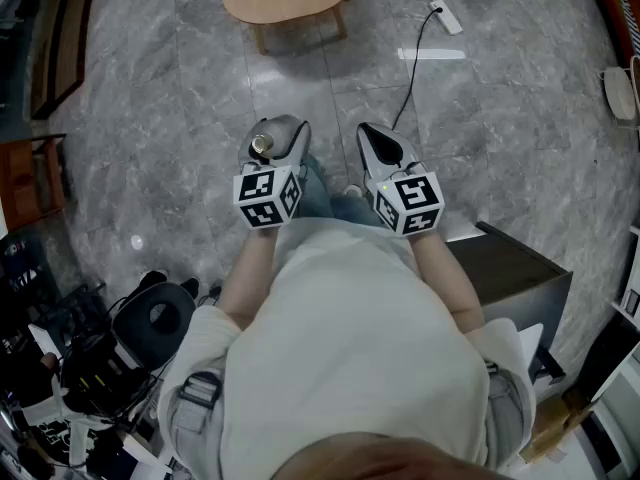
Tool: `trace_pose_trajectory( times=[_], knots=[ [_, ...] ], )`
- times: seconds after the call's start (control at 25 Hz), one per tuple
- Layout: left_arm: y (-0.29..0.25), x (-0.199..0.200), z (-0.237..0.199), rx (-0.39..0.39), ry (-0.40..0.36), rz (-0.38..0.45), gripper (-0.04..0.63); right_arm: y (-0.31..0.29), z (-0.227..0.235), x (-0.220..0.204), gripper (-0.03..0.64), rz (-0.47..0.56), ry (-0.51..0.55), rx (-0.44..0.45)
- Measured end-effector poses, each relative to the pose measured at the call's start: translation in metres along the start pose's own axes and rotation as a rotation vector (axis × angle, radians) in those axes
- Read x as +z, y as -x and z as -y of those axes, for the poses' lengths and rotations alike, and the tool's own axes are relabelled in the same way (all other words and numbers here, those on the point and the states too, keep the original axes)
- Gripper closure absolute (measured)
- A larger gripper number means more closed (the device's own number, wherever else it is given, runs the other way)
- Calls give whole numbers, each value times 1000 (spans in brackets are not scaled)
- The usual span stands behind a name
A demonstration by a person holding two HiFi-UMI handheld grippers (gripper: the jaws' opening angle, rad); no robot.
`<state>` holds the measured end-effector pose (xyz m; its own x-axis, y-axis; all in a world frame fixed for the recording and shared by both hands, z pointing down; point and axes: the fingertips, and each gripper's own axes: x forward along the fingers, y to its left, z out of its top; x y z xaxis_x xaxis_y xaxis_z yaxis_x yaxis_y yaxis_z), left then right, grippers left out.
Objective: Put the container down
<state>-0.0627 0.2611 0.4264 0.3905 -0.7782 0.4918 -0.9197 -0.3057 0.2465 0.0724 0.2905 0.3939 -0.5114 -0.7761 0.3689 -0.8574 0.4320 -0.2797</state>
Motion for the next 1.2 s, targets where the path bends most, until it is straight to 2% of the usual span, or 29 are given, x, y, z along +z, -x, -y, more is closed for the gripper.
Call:
trace_pose_trajectory(
  times=[0.16,0.28,0.68,1.2],
  knots=[
    [58,-16,33,-10,-24,6,247,53,-20,-11,618,8,0,-11],
    [82,-21,39,3,-21,22,247,72,-31,-15,617,13,8,-13],
    [98,-13,31,23,-29,38,247,57,-53,6,615,39,2,70],
    [84,-7,27,37,-17,38,247,44,-51,-9,615,-28,14,104]
  ],
)
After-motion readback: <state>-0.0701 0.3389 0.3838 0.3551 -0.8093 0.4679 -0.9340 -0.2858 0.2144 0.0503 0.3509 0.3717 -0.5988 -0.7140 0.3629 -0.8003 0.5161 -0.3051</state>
